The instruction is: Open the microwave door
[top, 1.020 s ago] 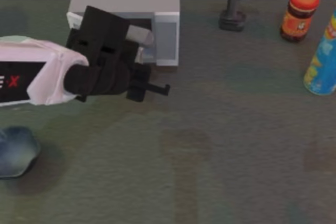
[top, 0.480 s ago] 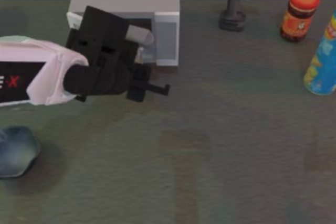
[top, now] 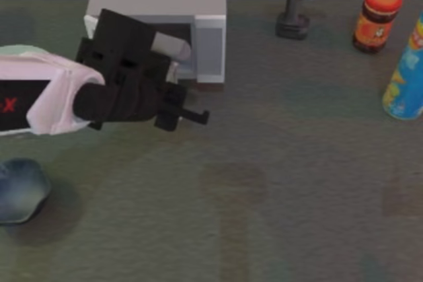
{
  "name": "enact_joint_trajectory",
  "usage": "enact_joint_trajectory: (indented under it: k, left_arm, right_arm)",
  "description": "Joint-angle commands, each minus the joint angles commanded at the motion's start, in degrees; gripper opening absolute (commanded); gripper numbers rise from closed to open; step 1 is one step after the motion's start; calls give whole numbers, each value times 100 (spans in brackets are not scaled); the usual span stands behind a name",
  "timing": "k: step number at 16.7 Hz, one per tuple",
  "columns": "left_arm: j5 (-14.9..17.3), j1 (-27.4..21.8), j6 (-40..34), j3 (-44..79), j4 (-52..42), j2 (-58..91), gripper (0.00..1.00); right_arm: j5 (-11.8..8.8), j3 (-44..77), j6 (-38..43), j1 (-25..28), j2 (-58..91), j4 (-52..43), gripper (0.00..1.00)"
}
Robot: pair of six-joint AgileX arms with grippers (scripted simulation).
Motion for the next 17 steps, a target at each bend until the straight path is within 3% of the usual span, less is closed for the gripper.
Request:
enact_joint_trajectory:
  k: [4,17]
  left_arm:
    - [168,99,231,-129,15,-93,0]
    - [168,99,232,-129,15,-93,0]
  right_arm:
    - [0,0,0,0,0,0,100]
    - [0,0,0,0,0,0,100]
